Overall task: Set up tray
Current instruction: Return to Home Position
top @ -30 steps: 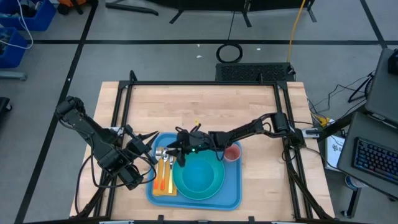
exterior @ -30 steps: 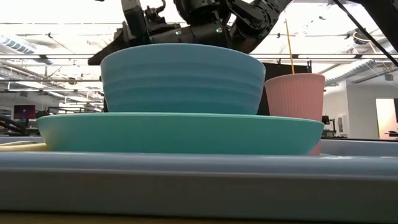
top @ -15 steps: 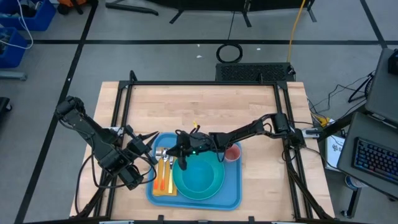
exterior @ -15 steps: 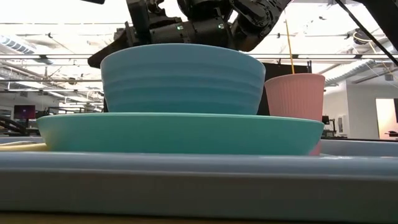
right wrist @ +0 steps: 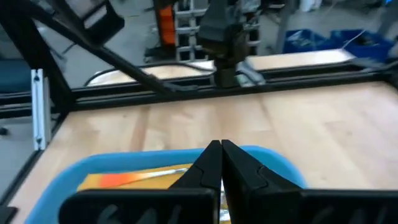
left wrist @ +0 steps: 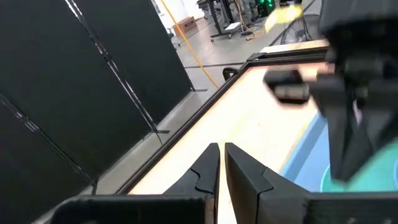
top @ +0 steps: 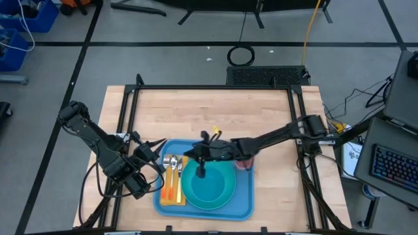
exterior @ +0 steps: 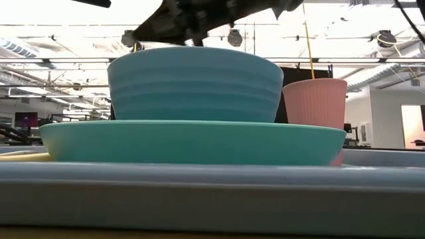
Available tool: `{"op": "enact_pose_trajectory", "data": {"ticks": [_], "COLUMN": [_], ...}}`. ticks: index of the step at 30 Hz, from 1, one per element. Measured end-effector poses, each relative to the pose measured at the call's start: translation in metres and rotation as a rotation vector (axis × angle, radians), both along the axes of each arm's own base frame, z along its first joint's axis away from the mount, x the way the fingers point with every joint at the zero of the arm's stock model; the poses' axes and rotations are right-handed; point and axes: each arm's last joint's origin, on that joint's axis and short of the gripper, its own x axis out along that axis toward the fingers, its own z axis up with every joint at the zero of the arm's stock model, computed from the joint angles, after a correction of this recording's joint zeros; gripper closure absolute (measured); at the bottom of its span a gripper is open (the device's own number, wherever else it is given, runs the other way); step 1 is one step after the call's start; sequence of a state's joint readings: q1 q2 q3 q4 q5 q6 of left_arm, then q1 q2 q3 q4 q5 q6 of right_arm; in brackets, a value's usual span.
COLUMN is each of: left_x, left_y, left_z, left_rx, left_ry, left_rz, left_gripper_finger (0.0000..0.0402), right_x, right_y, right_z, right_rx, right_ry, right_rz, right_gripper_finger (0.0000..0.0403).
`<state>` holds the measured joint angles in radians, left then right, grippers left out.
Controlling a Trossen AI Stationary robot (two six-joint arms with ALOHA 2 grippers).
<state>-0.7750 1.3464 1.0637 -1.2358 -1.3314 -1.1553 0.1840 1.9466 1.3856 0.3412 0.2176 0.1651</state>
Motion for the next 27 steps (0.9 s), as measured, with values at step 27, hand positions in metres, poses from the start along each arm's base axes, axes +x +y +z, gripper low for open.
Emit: {"op": "enact_pose_trajectory", "data": {"ticks": [27], "left_x": [0.001], "left_y": [-0.001], "left_z": [0.000], "left_rx": [-0.061], "left_ry": [-0.082], "left_rz": [0.017], "left_gripper_finger": [0.0377], "right_x": [-0.213], "right_y": [-0.011], "right_z": [0.011], "right_rx": [-0.005], "right_ry": [-0.340], "right_rz": [-0.028], "right_gripper_finger": [0.0403]}}
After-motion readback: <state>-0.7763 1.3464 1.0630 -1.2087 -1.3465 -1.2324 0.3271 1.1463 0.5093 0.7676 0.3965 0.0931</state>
